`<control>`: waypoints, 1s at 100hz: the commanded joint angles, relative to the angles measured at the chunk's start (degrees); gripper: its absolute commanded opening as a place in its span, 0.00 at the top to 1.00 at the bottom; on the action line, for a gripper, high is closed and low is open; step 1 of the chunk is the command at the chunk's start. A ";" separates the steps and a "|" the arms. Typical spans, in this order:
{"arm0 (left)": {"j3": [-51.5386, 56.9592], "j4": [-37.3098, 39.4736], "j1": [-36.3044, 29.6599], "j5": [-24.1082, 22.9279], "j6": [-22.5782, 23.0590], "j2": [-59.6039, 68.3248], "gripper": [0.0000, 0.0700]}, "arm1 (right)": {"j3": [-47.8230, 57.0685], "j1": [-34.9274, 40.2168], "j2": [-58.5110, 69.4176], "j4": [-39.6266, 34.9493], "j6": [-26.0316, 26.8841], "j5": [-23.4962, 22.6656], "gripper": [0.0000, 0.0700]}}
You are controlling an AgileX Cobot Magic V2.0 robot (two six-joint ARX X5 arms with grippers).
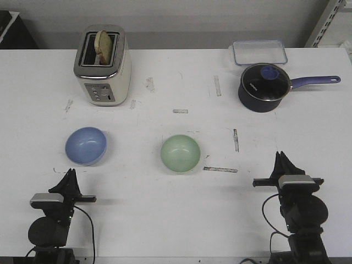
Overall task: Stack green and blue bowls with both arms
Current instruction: 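Release the green bowl and retract the right gripper to rest, then reach the left gripper to the light blue bowl and grasp its rim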
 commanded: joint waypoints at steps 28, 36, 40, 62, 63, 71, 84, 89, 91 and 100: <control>-1.25 0.61 0.09 -0.15 0.24 -0.11 1.00 | -0.68 0.04 -13.44 -4.96 0.94 0.28 0.96; -1.25 0.61 0.09 -0.17 0.24 -0.11 1.00 | -0.68 0.04 -14.97 -4.63 0.96 -0.17 0.99; -1.25 0.61 0.11 -0.17 0.24 -0.11 1.00 | -0.68 0.04 -15.41 -4.66 0.96 -0.33 0.99; -1.25 0.61 0.11 -0.15 0.24 -0.11 1.00 | -0.68 0.04 -15.98 -4.55 1.01 -1.05 0.99; -1.25 0.61 0.09 -0.17 0.24 -0.11 1.00 | -0.68 0.04 -15.98 -4.52 1.01 -1.22 0.99; -1.25 0.61 0.09 -0.17 0.24 -0.11 1.00 | -0.68 0.07 -15.96 -4.11 1.01 -2.78 0.99; -1.25 0.61 0.11 -0.17 0.24 -0.11 1.00 | -0.68 0.04 -15.96 -4.33 0.96 -3.78 0.99; -1.25 0.63 0.09 -0.17 0.26 -0.11 1.00 | -0.68 0.04 -15.96 -4.26 0.96 -3.76 0.99; -1.25 0.63 0.11 -0.15 0.26 -0.11 1.00 | -0.68 0.04 -15.96 -4.20 0.96 -3.76 0.99; -1.25 0.63 0.11 -0.15 0.26 -0.11 1.00 | -0.68 0.04 -15.96 -4.15 0.96 -3.76 0.99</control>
